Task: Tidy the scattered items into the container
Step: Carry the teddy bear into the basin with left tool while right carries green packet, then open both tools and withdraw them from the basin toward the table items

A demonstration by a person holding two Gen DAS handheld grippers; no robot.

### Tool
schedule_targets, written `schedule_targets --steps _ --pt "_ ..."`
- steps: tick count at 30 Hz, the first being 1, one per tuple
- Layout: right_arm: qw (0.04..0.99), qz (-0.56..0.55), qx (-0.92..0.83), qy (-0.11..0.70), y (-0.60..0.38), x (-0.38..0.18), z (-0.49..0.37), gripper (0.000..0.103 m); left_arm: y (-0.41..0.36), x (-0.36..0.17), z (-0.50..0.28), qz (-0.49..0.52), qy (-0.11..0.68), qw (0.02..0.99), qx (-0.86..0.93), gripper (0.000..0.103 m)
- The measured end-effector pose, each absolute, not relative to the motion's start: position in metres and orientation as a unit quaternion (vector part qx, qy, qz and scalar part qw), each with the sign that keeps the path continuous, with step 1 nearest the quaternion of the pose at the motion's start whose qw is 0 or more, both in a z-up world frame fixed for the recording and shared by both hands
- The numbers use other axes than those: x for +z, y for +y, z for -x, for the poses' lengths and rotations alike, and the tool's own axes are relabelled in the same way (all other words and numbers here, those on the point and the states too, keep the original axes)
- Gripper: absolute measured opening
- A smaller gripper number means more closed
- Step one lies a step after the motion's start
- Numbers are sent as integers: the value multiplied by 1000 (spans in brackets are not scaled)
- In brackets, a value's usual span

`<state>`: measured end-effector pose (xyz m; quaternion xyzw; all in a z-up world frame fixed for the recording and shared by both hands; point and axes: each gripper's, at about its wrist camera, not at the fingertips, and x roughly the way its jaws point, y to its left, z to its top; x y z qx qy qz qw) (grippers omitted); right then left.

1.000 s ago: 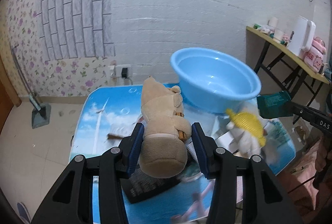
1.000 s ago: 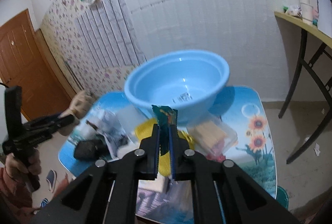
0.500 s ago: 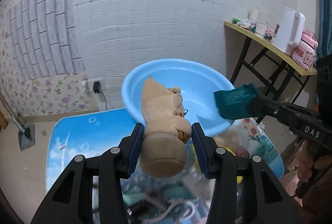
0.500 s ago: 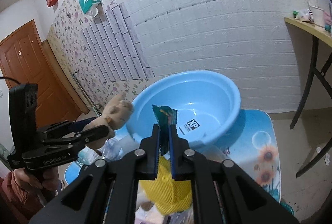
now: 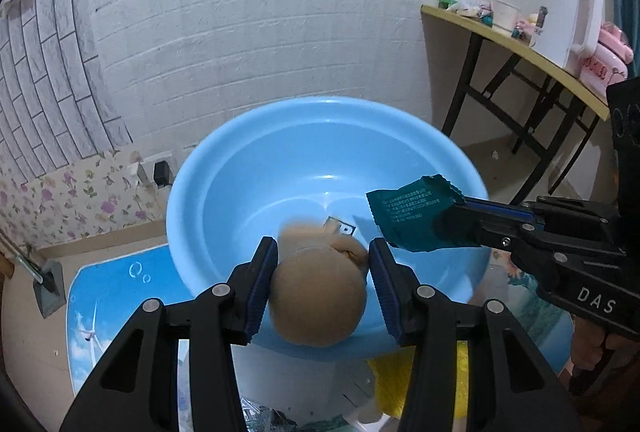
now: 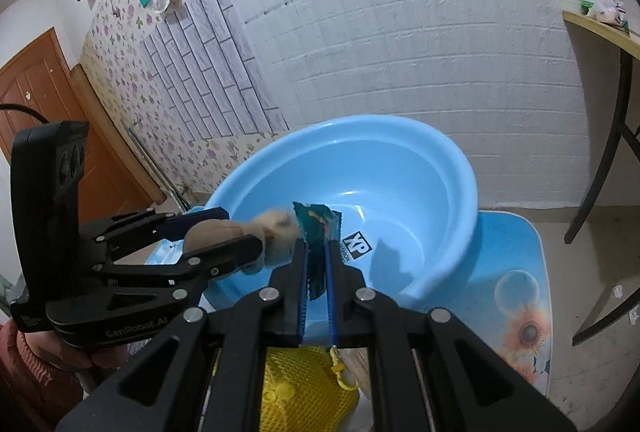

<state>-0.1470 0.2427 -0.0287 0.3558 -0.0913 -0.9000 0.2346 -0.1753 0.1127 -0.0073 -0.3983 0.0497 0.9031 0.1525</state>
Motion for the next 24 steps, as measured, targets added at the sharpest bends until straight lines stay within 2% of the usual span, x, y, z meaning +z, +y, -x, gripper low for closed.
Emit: schedule_targets --steps 3,5,7,9,11,13,14,17,19,21,24 --pt "239 -360 -897 -96 242 -34 149 11 112 -9 173 399 47 158 902 48" --pt "239 -360 -896 -98 242 -35 148 11 110 -9 171 400 47 158 901 59" --pt "238 -359 -897 -95 240 -33 145 11 108 -8 168 405 51 144 902 76" --pt "229 -356 -902 -89 241 -30 139 11 105 -8 164 410 49 137 900 81" --pt "221 -355 -904 -88 242 -28 133 17 98 -7 158 407 38 130 903 82" --pt "207 -357 -907 -88 243 -26 125 25 91 -6 151 408 30 112 905 96" --pt "201 -357 -908 -85 244 -25 122 25 87 -5 148 412 26 101 905 99" --pt "182 -356 -913 -76 245 -20 111 27 70 -1 132 405 -4 99 909 103" --pt "165 -353 -918 -74 247 -17 102 39 63 0 123 396 -9 91 914 103" --pt "154 -347 -922 -73 250 -14 93 46 56 1 110 378 1 80 922 103" --pt "139 -345 -926 -68 252 -11 79 47 49 -2 93 369 30 63 927 103"
